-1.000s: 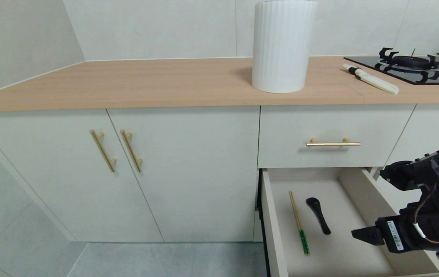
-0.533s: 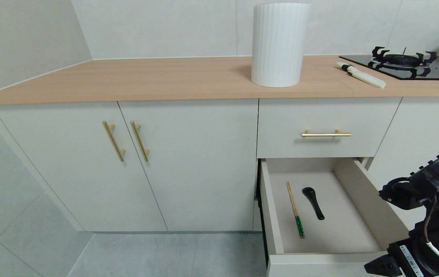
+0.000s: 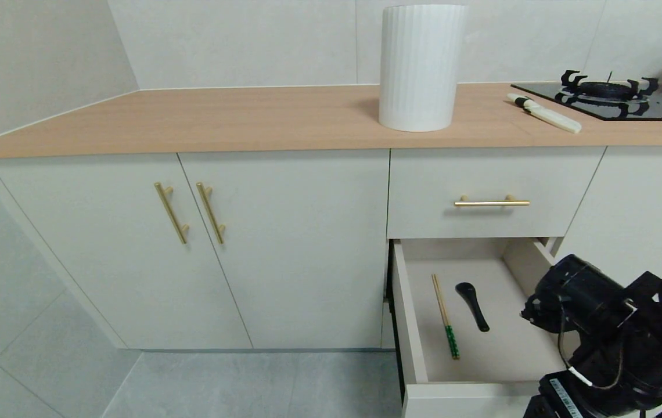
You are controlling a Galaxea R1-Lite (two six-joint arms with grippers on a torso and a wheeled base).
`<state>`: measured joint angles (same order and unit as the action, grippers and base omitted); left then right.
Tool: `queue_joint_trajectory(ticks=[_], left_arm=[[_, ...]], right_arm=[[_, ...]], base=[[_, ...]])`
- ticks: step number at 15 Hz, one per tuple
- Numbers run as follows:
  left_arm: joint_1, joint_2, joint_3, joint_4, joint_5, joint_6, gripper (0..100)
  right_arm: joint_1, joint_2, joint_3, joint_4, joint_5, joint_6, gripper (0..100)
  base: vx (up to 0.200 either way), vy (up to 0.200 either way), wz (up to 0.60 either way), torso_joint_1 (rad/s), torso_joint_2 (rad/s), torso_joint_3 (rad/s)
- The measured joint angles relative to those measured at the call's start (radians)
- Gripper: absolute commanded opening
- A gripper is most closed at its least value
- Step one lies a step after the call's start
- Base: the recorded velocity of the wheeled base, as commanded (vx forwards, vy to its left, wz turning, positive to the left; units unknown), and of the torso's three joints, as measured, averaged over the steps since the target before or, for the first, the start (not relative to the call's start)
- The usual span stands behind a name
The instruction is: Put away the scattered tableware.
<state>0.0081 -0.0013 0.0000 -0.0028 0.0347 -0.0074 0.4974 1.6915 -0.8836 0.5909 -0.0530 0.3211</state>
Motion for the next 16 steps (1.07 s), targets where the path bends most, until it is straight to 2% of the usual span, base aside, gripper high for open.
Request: queue_joint_trajectory(ticks=[3, 8, 13, 16], left_arm=[[0.0, 0.0, 0.0, 0.0, 0.0, 0.0, 100], [0.0, 0.0, 0.0, 0.0, 0.0, 0.0, 100], [0.0, 0.0, 0.0, 0.0, 0.0, 0.0, 100], [0.0, 0.0, 0.0, 0.0, 0.0, 0.0, 100]], right_arm=[[-0.012, 0.059, -0.013, -0.034, -0.061, 0.019, 100], [-0.029, 0.082, 0.037, -0.323, -0.137, 0.038, 100], [-0.064, 0.122, 0.042, -0.562, -0.147, 0.027, 100], [-0.102, 0.177, 0.037, -0.698, -0.148, -0.03, 100]], base=[[0.0, 0.0, 0.0, 0.0, 0.0, 0.0], [0.0, 0.0, 0.0, 0.0, 0.0, 0.0], [0.0, 0.0, 0.0, 0.0, 0.0, 0.0], [0.0, 0.0, 0.0, 0.0, 0.0, 0.0]])
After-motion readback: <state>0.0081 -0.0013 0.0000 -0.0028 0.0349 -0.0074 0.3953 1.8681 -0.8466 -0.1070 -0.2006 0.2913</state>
